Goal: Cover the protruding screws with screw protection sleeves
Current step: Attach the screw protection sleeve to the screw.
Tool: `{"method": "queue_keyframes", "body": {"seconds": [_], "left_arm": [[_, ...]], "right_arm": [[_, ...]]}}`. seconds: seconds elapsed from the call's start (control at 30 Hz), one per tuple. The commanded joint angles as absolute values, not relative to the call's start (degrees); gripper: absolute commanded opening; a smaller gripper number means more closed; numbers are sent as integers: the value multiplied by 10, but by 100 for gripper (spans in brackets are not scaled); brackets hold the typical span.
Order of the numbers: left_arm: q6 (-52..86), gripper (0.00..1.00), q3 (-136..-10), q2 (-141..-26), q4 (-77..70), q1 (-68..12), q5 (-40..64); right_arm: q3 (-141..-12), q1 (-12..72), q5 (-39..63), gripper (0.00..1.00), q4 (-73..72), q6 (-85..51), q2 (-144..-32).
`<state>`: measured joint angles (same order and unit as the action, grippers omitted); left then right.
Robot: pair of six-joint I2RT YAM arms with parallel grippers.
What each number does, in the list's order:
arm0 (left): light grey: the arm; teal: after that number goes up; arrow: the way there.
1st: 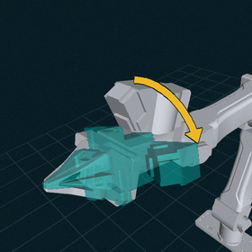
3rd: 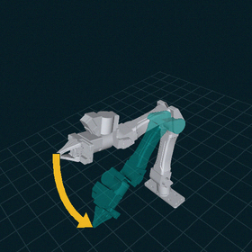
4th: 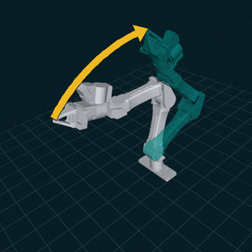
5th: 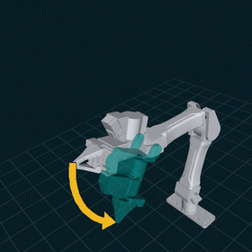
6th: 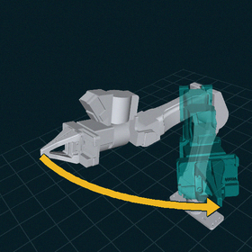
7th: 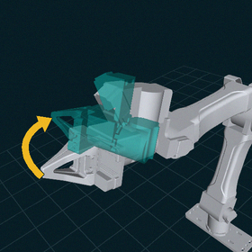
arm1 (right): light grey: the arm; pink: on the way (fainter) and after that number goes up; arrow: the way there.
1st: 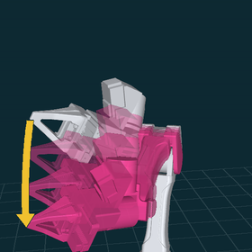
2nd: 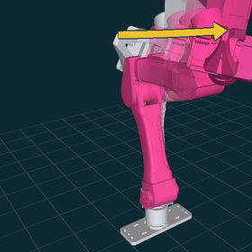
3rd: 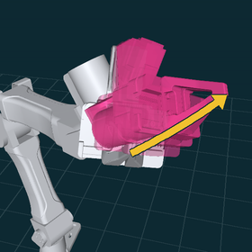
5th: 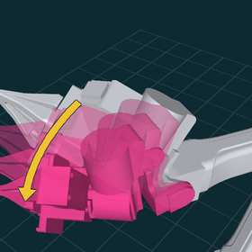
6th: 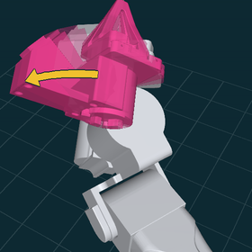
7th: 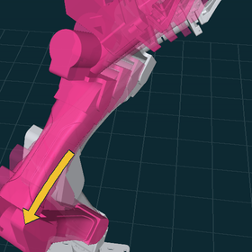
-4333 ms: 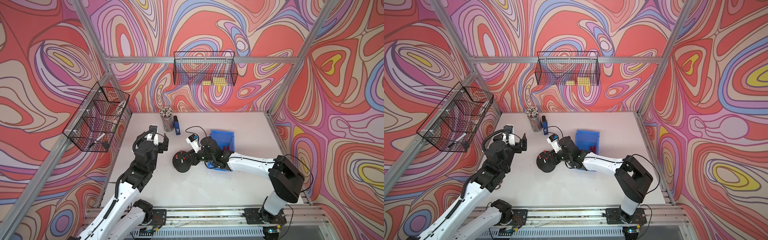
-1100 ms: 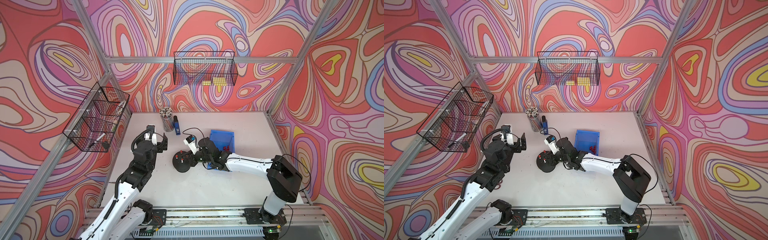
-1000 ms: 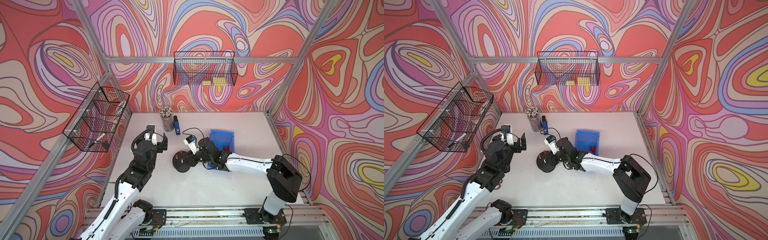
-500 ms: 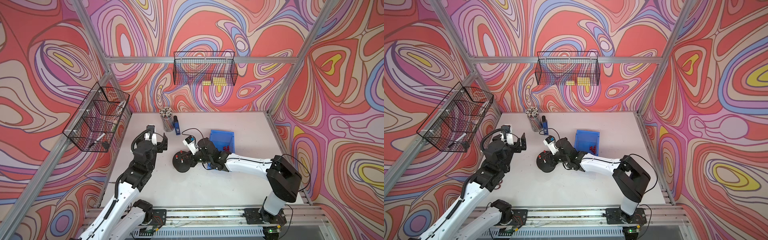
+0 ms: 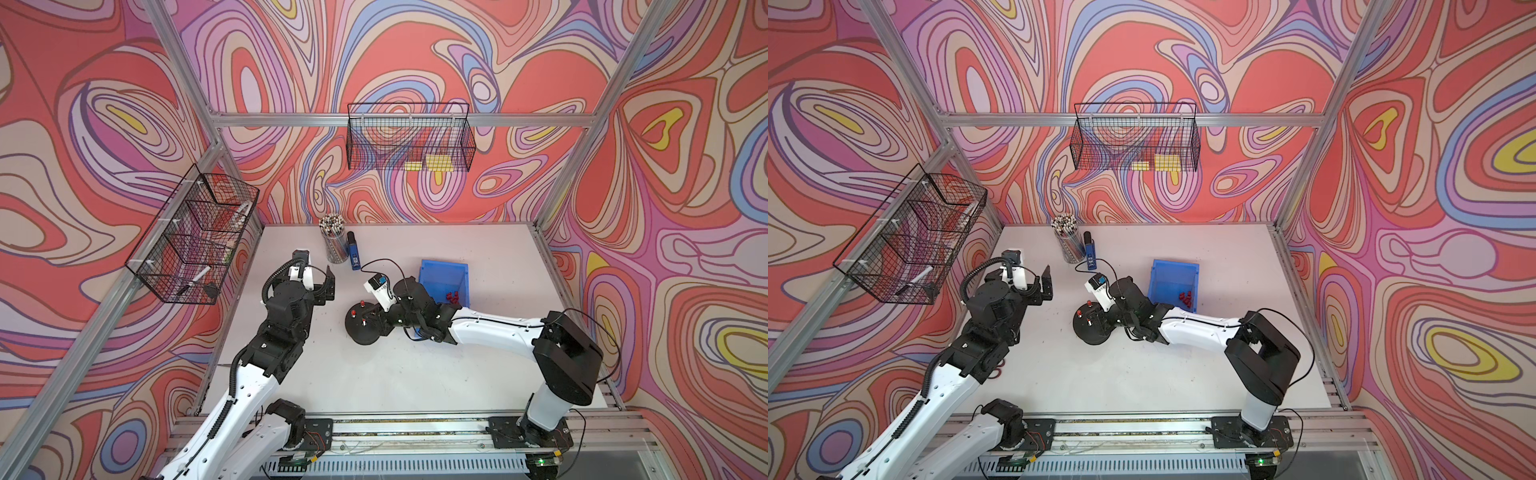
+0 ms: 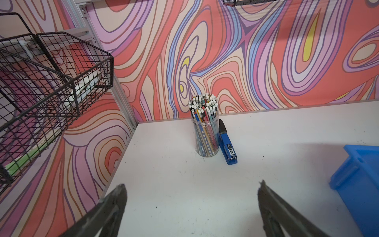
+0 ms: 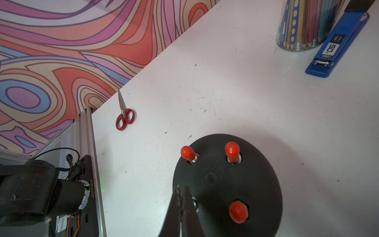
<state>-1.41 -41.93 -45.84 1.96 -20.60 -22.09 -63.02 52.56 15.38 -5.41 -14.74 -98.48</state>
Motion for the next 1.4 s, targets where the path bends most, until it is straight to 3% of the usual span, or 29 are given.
{"method": "queue_keyframes", "body": {"seconds": [0.0,0.37,0.63,0.8,1.2,1.37], "left_arm": [[-7,100,-432,-453,26,-202,-219],[-7,99,-432,-454,26,-202,-217],[-6,99,-432,-453,26,-202,-216],[-5,99,-432,-454,25,-202,-215],[-3,99,-432,-455,26,-201,-213],[-3,99,-432,-456,25,-201,-212]], "right_arm": [[-637,533,139,0,-3,-125,-996],[-642,538,123,0,14,-110,-998],[-649,540,122,21,14,-112,-984],[-652,540,123,25,5,-122,-968],[-653,540,112,27,-15,-127,-952],[-657,540,113,22,-28,-131,-961]]}}
